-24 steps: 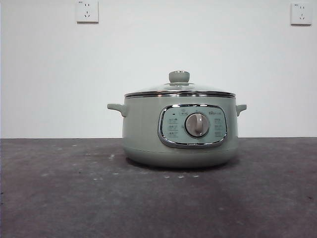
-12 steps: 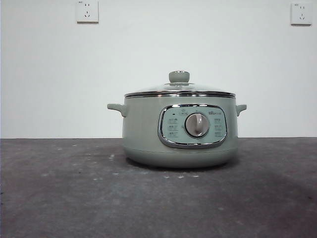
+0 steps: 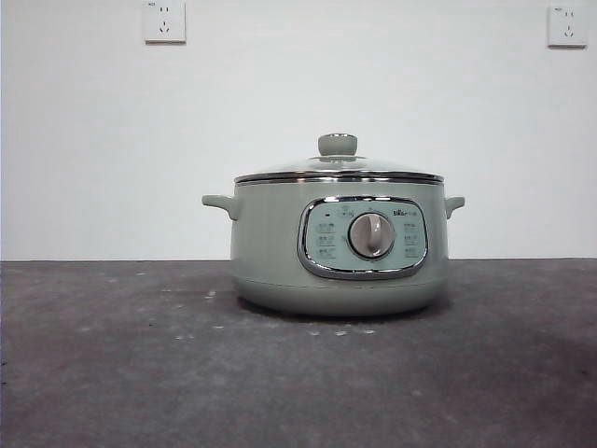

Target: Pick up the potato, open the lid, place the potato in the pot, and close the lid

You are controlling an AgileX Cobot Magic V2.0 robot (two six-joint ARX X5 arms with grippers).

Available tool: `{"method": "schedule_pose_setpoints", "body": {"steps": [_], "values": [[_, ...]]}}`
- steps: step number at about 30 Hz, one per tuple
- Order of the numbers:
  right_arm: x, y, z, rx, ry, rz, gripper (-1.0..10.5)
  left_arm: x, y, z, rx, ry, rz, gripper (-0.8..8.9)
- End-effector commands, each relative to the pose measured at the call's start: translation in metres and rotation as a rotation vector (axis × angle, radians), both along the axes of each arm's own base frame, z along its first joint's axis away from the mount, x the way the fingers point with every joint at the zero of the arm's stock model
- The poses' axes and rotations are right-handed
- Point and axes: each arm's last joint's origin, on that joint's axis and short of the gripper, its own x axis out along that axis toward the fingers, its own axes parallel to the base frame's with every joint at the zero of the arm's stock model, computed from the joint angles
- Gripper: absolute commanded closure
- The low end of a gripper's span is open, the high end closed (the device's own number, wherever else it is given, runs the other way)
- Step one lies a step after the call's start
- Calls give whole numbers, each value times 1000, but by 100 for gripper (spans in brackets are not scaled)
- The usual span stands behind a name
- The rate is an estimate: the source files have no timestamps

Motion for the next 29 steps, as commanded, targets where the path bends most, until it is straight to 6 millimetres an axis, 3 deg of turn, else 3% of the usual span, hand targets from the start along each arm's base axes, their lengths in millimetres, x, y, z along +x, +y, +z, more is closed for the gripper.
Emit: {"method": "schedule_pose_setpoints", "body": {"steps": [1, 5, 29], "values": [[0, 0, -7, 16, 47, -1, 946, 1, 0, -3, -6, 2, 2, 817], [-2, 0, -16, 18, 154, 0, 946, 1, 0, -3, -6, 2, 3, 817], [-2, 0, -15, 18, 160, -2, 946, 1, 0, -3, -6, 2, 2, 817]]}}
